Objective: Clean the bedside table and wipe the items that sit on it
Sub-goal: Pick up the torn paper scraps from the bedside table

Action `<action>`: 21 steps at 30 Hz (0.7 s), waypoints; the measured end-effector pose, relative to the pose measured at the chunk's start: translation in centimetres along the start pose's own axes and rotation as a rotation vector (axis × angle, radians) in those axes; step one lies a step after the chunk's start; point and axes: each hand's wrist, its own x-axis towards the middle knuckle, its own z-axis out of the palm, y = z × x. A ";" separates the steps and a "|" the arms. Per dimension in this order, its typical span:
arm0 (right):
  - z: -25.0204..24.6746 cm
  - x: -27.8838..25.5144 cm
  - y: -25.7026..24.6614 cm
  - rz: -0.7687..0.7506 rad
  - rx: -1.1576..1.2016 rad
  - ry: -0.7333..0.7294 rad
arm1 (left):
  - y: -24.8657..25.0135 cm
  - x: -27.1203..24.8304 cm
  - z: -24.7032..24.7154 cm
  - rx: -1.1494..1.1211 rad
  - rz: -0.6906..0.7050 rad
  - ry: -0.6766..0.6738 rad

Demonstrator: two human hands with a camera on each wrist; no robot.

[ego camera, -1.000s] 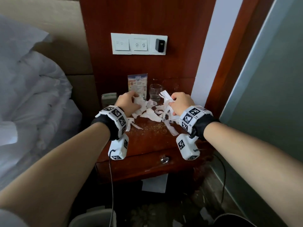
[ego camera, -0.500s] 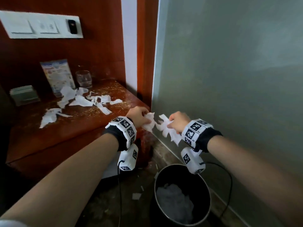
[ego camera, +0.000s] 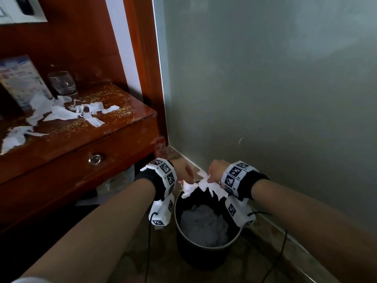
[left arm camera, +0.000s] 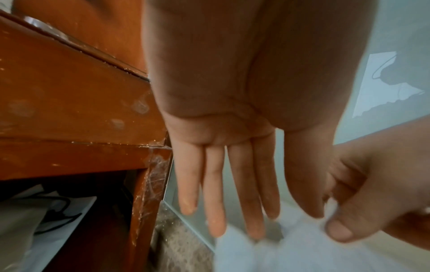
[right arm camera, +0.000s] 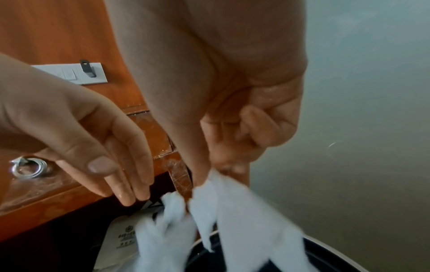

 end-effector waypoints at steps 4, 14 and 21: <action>0.6 -0.1 0.6 -0.028 0.066 0.023 | -0.5 -0.1 -0.3 -0.010 0.002 -0.041; -7.8 1.7 -9.0 -0.255 0.252 0.318 | -5.8 -5.0 -10.8 -0.289 -0.097 0.656; -11.7 3.9 -21.5 -0.494 0.388 0.442 | -16.8 -11.6 -17.3 -0.342 -0.376 0.895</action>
